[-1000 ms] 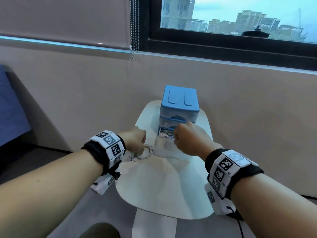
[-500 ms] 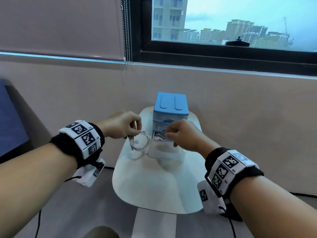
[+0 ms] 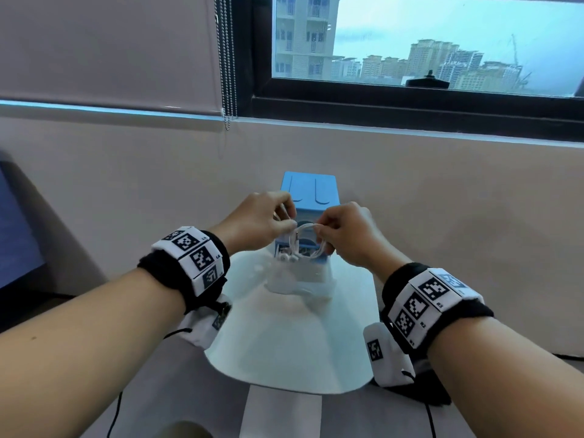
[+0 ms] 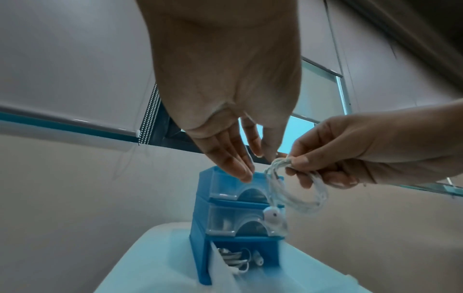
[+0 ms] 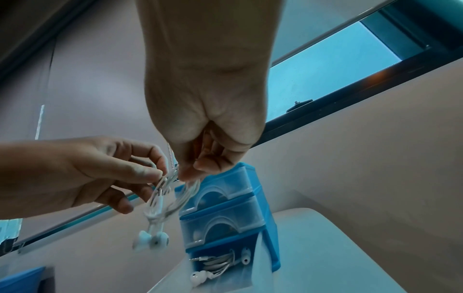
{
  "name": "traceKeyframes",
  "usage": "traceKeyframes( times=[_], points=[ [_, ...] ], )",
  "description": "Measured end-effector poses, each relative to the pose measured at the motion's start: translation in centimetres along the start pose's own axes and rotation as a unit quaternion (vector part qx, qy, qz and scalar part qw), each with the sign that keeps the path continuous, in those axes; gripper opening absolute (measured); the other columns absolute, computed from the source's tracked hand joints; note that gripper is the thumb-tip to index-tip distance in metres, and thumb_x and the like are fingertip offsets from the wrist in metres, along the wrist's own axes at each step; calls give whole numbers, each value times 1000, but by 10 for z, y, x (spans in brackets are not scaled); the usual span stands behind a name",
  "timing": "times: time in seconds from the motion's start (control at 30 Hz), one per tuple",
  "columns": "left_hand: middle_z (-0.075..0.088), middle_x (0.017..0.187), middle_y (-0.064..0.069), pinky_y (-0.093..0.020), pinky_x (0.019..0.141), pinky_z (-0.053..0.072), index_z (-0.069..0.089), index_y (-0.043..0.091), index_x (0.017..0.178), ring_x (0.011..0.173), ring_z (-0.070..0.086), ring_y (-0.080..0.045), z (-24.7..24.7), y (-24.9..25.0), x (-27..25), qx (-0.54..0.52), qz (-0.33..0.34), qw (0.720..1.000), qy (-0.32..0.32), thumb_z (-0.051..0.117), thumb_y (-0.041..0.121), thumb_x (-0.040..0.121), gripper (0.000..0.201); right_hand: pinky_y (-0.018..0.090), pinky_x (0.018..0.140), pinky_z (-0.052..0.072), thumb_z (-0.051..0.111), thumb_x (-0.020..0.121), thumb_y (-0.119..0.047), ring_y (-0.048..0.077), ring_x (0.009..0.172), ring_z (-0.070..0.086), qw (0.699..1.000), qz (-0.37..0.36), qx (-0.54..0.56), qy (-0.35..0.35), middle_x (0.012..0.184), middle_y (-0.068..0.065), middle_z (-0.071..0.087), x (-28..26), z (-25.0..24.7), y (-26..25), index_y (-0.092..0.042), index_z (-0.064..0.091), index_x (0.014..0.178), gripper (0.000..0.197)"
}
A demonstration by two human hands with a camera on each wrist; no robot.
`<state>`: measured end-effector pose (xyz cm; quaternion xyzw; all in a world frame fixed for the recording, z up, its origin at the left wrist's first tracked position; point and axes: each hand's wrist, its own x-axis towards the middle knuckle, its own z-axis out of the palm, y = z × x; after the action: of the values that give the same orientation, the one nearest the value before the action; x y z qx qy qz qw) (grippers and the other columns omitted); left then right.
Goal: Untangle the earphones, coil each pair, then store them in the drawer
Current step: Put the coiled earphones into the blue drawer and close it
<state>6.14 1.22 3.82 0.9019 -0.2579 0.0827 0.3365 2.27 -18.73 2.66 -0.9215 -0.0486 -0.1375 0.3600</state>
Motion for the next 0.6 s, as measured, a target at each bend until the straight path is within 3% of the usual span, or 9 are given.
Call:
traceKeyframes(
  times=[0.07,0.13,0.23,0.3,0.47,0.53,0.6],
  points=[
    [68,102,2,-30,76,55,65,23,107,84,66,-17,1,-10,6,31,3,998,46,70,21,93,15,16,48,47,70,94,-9,7,41,61,999,16,32,22,57,2,69,3,-3,6,-7,72,73,21],
    [62,116,1,-39,86,55,61,28,125,94,65,-20,2,-19,13,60,-1,996,67,64,22,96,30,17,45,47,70,94,-5,8,38,58,997,28,57,42,63,11,71,5,-3,11,-3,71,74,20],
    [53,147,-1,-41,106,46,49,26,150,128,56,-24,8,-24,22,112,-4,993,25,56,23,102,48,30,48,55,69,95,-5,9,39,59,995,53,74,45,65,14,72,6,8,19,-1,71,76,20],
    [42,161,-3,-38,118,36,46,19,154,144,43,-25,15,-26,26,136,-4,991,-1,53,22,105,50,31,50,55,69,96,-9,9,41,60,993,75,85,22,64,10,72,6,19,25,-1,72,78,20],
    [51,154,-8,-41,115,40,58,13,145,141,49,-29,23,-28,31,133,1,991,26,50,14,103,43,29,48,51,70,96,-11,15,45,64,983,132,122,-26,73,15,73,7,43,42,-10,66,93,5],
    [49,156,-8,-41,116,39,57,15,146,142,47,-29,24,-28,31,135,-4,991,25,50,13,102,45,27,42,49,68,94,-8,16,45,66,991,115,62,-13,79,15,71,6,51,51,-14,64,91,8],
    [44,160,-7,-42,117,39,54,19,148,144,45,-28,24,-30,30,136,-13,990,20,49,14,101,48,32,46,55,61,93,-8,22,55,68,997,61,-48,-4,83,10,69,6,58,58,-16,66,83,14]
  ],
)
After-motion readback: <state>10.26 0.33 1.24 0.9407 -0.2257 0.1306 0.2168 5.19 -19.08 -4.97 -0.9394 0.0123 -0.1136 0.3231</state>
